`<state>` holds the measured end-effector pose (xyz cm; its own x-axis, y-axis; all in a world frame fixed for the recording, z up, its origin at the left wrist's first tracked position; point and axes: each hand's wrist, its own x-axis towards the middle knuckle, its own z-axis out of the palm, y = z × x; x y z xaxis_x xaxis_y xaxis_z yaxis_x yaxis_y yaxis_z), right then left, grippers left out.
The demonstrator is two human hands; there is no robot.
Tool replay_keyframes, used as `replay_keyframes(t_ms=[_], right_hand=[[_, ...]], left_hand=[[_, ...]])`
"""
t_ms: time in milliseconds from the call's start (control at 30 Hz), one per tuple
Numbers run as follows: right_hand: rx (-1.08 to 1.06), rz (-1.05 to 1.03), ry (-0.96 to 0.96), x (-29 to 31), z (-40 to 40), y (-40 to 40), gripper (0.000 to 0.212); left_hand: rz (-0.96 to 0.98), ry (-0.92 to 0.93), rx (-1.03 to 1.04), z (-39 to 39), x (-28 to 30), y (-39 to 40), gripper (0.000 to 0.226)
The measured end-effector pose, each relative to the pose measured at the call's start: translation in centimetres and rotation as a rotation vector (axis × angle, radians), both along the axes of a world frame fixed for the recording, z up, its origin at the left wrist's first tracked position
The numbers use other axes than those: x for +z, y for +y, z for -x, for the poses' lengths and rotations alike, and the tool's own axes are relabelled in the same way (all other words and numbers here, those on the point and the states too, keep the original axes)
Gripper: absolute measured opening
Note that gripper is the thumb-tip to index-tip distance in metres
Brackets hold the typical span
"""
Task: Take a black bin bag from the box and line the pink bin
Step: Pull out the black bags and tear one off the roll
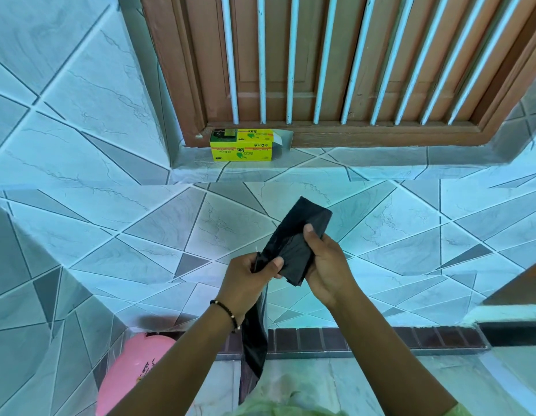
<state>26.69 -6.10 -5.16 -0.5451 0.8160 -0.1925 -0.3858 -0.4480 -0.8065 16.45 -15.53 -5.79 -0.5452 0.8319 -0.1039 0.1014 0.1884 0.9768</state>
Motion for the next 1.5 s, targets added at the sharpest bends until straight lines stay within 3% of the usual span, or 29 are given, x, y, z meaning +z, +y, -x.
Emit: replay_keyframes(t_ms=[133, 267, 333, 400, 500, 600, 667, 800, 867, 1000, 1067, 1167, 1267, 1367, 1433, 1500], right_hand=[[-0.023, 0.066, 0.020, 0.0, 0.2, 0.3, 0.038], [-0.009, 0.046, -0.218, -0.4, 0.2, 0.7, 0.029], [0.007, 0.022, -0.282, -0.6, 0.3, 0.6, 0.022], [0.047, 0.005, -0.277, -0.6, 0.3, 0.3, 0.022], [0.107, -0.052, -0.248, -0.5, 0.6, -0.1, 0.024], [0.125, -0.091, -0.224, -0.4, 0.8, -0.1, 0.024], [0.164, -0.121, -0.233, -0.2, 0.7, 0.0, 0.024], [0.173, -0.188, -0.333, 0.0, 0.2, 0.9, 0.013], [0.123, -0.186, -0.383, 0.1, 0.0, 1.6, 0.018], [0.045, -0.202, -0.477, 0.1, -0.2, 2.9, 0.018], [0.035, -0.217, -0.503, 0.0, -0.2, 3.4, 0.011], [0.015, -0.208, -0.516, -0.1, 0.1, 3.8, 0.016], [0.004, -0.092, -0.497, 0.0, 0.4, 4.3, 0.022], [0.046, 0.020, -0.408, 0.0, 0.6, 4.7, 0.013], [0.096, -0.008, -0.307, 0.1, 0.7, 4.9, 0.012], [0.199, -0.159, -0.227, 0.2, 0.7, 5.2, 0.030]], left_hand=[[0.028, -0.013, 0.068, 0.3, -0.4, 0.0, 0.028], [-0.154, 0.418, 0.251, 0.0, -0.1, -0.7, 0.016], [-0.228, 0.639, 0.092, -0.6, 0.3, -1.0, 0.008], [-0.097, 0.751, -0.096, -1.5, 0.2, -0.8, 0.018], [0.045, 0.658, -0.080, -1.6, -0.7, 0.1, 0.037], [0.014, 0.478, -0.060, -1.4, -1.0, 0.7, 0.029], [0.021, 0.461, -0.092, -1.1, -0.8, 0.9, 0.024], [0.160, 0.724, -0.126, 0.6, 0.0, 1.1, 0.027], [0.226, 0.890, -0.171, 1.5, 0.3, 1.2, 0.034], [0.259, 1.019, -0.260, 2.9, 0.7, 1.5, 0.038], [0.267, 1.044, -0.278, 3.5, 0.8, 1.7, 0.037], [0.257, 1.032, -0.267, 4.2, 0.7, 2.0, 0.035], [0.220, 1.018, -0.234, 4.7, 0.4, 2.2, 0.034], [0.159, 0.987, -0.193, 5.3, 0.4, 2.3, 0.034], [0.102, 0.971, -0.158, 6.0, 0.6, 2.6, 0.032], [0.077, 0.954, -0.120, 6.6, 1.3, 3.2, 0.031]])
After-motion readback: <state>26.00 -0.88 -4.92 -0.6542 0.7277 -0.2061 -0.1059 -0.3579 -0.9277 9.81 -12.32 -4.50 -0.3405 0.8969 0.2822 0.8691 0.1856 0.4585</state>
